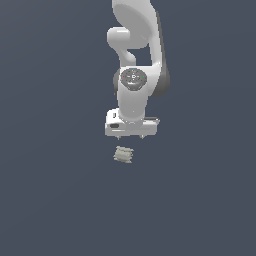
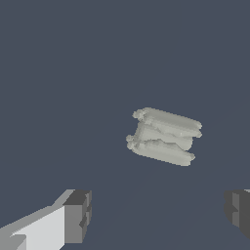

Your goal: Pick up the object and move it to a goal position.

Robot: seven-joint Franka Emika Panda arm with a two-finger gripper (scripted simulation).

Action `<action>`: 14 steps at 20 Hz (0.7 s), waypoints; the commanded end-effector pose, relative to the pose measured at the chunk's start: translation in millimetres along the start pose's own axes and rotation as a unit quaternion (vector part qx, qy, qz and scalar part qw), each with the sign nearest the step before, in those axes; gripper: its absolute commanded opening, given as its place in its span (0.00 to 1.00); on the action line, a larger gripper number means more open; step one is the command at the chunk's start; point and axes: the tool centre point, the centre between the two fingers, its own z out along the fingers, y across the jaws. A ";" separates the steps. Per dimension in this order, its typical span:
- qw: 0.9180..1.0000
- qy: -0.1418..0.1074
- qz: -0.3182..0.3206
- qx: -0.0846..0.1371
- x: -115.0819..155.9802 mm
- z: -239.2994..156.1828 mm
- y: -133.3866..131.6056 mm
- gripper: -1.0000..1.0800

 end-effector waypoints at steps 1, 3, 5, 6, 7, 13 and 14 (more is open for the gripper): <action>1.000 0.000 0.000 0.000 0.0 0.0 0.0 0.96; 1.000 0.001 0.001 0.000 0.9 -1.3 0.1 0.96; 1.000 0.004 0.005 0.000 3.5 -5.2 0.5 0.96; 1.000 0.006 0.008 0.000 5.4 -8.0 0.7 0.96; 1.000 0.008 0.012 0.000 7.6 -11.3 1.0 0.96; 1.000 0.014 0.018 0.000 12.7 -18.8 1.8 0.96; 1.000 0.014 0.018 0.000 12.4 -18.4 1.7 0.96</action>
